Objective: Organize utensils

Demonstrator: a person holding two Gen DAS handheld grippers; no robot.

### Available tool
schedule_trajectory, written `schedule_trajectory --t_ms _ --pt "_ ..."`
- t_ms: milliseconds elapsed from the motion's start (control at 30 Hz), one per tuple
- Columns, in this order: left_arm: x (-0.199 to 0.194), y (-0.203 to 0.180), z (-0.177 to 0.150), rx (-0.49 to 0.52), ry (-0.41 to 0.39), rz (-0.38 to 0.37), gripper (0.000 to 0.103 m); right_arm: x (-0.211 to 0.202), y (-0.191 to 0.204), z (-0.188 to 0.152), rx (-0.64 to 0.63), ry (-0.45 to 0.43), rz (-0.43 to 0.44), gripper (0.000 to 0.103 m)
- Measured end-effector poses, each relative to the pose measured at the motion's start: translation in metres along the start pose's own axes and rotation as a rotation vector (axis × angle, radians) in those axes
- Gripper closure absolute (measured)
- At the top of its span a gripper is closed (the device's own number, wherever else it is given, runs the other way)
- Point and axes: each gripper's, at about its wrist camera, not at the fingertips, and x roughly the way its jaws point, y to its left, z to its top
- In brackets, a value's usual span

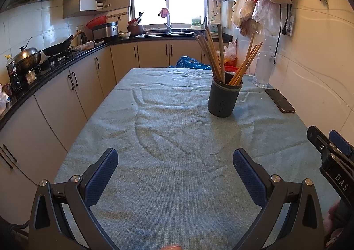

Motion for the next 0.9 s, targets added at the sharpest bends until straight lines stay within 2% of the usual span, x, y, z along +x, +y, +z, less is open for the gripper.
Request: schedule_trajectory --t_ms 900 --pt "-0.0007 0.0035 -0.0019 0.001 0.02 -0.021 0.0 0.0006 -0.0008 0.002 -0.004 -0.003 0.009 0.019"
